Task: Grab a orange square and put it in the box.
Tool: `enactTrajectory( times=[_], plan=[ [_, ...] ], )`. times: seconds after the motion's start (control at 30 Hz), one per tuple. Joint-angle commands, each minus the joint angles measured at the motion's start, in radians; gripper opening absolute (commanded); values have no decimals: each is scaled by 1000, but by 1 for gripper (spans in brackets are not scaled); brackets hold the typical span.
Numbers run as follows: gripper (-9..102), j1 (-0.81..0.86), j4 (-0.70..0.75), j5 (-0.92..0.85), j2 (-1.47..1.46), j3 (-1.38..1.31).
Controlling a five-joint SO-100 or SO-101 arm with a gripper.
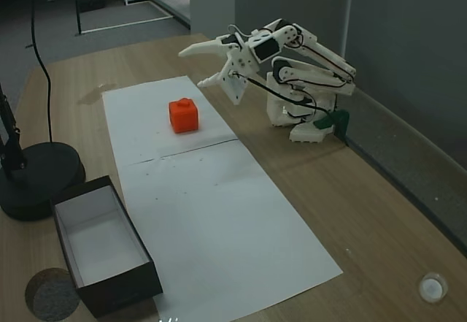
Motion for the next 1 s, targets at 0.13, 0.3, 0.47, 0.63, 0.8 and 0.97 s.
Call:
enactTrajectory(
  times=[0.13, 0.3, 0.47, 0.63, 0.8, 0.97],
  plan=[
    [37, 9, 8, 41, -339, -245],
    [37, 15, 100, 48, -698, -485],
    [37, 15, 305, 41, -1035, -775],
    [37, 74, 414, 40, -1284, -953],
    [37, 130, 410, -15, -1473, -989],
    [37, 133, 410, -23, -1583, -989]
  ],
)
